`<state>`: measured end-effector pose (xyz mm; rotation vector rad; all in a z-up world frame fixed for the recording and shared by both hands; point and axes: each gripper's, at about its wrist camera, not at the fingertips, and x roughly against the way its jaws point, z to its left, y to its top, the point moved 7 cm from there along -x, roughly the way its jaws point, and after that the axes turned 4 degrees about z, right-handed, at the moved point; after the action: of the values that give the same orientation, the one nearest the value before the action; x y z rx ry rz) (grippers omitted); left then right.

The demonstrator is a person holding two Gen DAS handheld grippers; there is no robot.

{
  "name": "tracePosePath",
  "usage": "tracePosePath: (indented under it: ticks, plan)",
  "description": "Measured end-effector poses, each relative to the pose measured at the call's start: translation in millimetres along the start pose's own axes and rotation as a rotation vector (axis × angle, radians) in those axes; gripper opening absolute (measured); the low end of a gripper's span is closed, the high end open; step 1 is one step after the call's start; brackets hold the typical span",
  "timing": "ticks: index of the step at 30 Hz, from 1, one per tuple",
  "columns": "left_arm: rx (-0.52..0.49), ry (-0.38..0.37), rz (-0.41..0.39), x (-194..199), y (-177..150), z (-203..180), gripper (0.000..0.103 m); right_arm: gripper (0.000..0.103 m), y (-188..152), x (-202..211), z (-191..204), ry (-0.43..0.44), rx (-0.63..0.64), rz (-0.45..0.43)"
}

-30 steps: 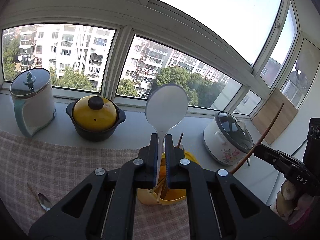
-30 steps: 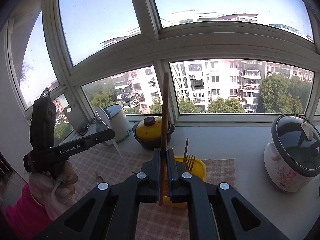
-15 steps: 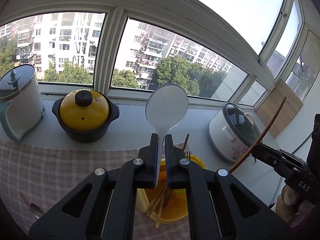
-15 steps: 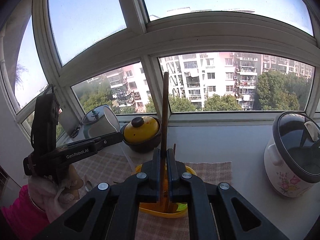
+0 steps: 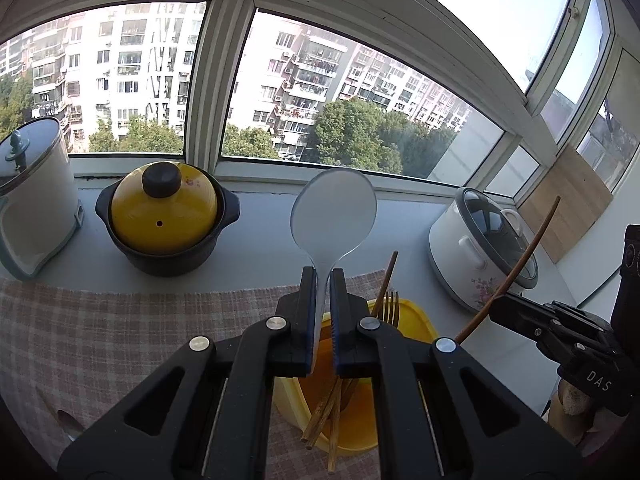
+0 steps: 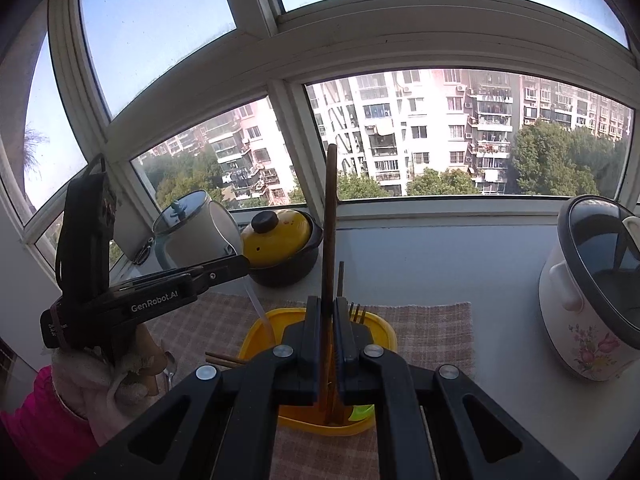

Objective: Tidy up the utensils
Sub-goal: 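Open both tools to drop the spoon and chopstick into the caddy, then move both tools back toward the metal spoon and chopstick on the cloth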

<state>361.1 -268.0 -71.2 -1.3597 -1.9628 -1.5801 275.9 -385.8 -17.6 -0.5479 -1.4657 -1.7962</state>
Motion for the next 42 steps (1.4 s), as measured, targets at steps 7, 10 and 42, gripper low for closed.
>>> tracePosePath:
  ticks: [7, 10, 42]
  plan:
    - [-0.014, -0.01, 0.017, -4.0, -3.3, -3.3, 0.004, 0.004, -10.6, -8.4, 0.6, 0.006, -0.013, 0.033]
    - [-0.027, -0.011, 0.03, -4.4, -5.0, -6.5, 0.006, 0.01, -12.0, -9.1, 0.9, 0.001, -0.012, 0.034]
    - [-0.004, 0.013, 0.007, 56.6, -34.7, 26.0, 0.032, 0.1, -37.1, 9.7, 32.7, -0.021, -0.005, 0.016]
